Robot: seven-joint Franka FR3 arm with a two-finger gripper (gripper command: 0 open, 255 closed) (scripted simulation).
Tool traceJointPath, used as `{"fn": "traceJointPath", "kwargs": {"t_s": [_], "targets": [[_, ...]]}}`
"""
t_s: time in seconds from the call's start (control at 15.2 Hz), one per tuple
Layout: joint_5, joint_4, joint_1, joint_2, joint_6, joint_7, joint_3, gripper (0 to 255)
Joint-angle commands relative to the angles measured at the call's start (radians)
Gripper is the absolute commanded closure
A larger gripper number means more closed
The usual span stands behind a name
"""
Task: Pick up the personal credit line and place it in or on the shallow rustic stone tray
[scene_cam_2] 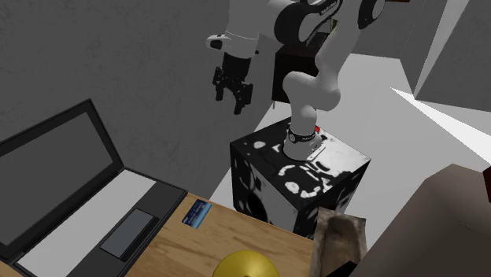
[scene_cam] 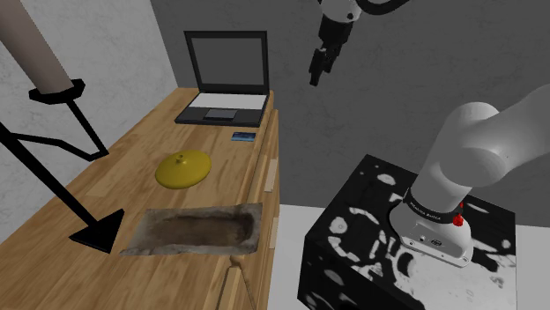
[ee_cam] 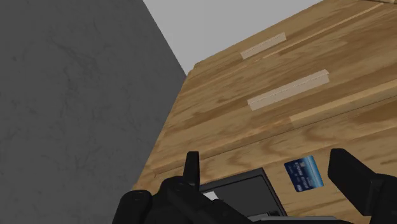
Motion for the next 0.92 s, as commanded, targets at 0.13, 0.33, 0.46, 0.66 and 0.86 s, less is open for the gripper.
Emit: {"fn": "traceJointPath", "kwargs": {"t_s": [0.13, 0.33, 0.46, 0.66, 0.86], "targets": [[0.025, -0.049, 0.04, 0.088, 0.2, -0.062, -0.033, 0], [0.053, -0.069, 0.078, 0.174, 0.347, -0.116, -0.06, 0], [0.079, -0.073, 0.109, 0.238, 0.443, -0.158, -0.079, 0], [0.136, -0.064, 0.165, 0.343, 0.579, -0.236, -0.113, 0], [0.228, -0.038, 0.241, 0.454, 0.702, -0.343, -0.158, 0]]}}
